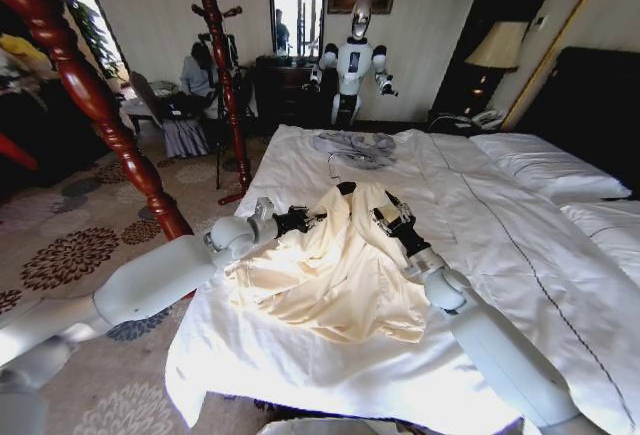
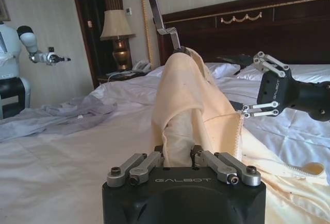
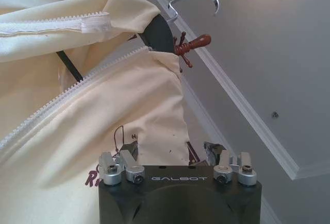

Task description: Pick up the clothes from the bed and hang them on the clothes hanger.

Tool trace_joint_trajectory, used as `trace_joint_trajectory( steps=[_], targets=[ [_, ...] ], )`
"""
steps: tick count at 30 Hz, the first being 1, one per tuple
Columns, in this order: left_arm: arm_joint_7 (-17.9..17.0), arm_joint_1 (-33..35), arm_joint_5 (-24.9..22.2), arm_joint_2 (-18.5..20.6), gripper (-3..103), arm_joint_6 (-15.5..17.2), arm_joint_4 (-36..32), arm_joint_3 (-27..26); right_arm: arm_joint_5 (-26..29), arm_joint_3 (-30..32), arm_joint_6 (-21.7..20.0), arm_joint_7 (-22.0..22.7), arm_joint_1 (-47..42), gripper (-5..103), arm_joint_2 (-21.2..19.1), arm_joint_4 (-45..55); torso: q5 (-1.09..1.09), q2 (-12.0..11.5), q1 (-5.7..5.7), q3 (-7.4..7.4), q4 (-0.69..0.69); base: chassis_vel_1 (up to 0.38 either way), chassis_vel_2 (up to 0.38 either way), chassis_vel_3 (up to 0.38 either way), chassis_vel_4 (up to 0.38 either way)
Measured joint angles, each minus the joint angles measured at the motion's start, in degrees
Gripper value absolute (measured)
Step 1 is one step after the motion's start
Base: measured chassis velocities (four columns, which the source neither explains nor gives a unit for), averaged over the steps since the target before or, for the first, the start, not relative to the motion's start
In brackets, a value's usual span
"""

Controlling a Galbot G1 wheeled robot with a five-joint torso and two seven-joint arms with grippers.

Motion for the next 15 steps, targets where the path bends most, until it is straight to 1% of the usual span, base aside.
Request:
trace_joint_trajectory(
  steps=[3,4,5,6,9,10,12,13,15],
  targets=[
    [-0.24,0.50,0.26,0.12,18,-0.11,-0.16,-0.49,1.34,0.63,-0.45,0.10,-0.57,73,-0.14,0.38,0.00,0.00,0.00,0.00,-0.02,0.000,0.000,0.000,0.000],
    [-0.32,0.69,0.40,0.17,18,-0.18,-0.22,-0.66,2.08,0.93,-0.64,0.13,-0.83,84,-0.19,0.66,0.00,0.00,0.00,0.00,-0.01,0.000,0.000,0.000,0.000],
    [-0.53,0.92,0.83,0.24,18,-0.31,-0.21,-0.95,3.47,1.38,-1.01,0.16,-1.30,84,-0.36,1.32,0.01,0.00,0.00,0.00,-0.01,0.000,0.000,0.000,0.000],
    [-0.71,1.02,1.24,0.31,18,-0.48,-0.11,-1.14,4.83,1.81,-1.41,0.18,-1.89,94,-0.69,2.16,0.00,0.00,0.00,0.00,-0.01,0.000,0.000,0.000,0.000],
    [-1.04,1.21,1.77,0.45,18,-0.61,0.06,-1.56,6.41,2.49,-1.88,0.24,-2.90,94,-1.18,3.43,0.00,0.00,0.00,0.00,0.00,0.000,0.000,0.000,0.000],
    [-1.26,1.42,1.94,0.49,18,-0.68,0.11,-1.97,7.64,2.88,-2.15,0.26,-3.66,99,-1.50,4.31,0.00,0.00,0.00,0.00,0.00,0.000,0.000,0.000,0.000],
    [-1.68,1.77,2.13,0.62,18,-0.76,0.19,-2.59,10.91,3.53,-2.99,0.52,-5.56,100,-2.15,6.29,0.00,0.00,0.00,0.00,-0.01,0.000,0.000,0.000,0.000],
    [-1.68,1.77,2.13,0.62,18,-0.76,0.19,-2.59,10.91,3.53,-2.99,0.52,-5.56,100,-2.15,6.29,0.00,0.00,0.00,0.00,-0.01,0.000,0.000,0.000,0.000],
    [-1.99,1.98,2.33,0.70,18,-0.86,0.22,-2.91,13.90,3.98,-3.94,0.75,-7.18,100,-2.55,7.69,0.00,0.00,0.00,0.00,-0.01,0.000,0.000,0.000,0.000]
  ],
)
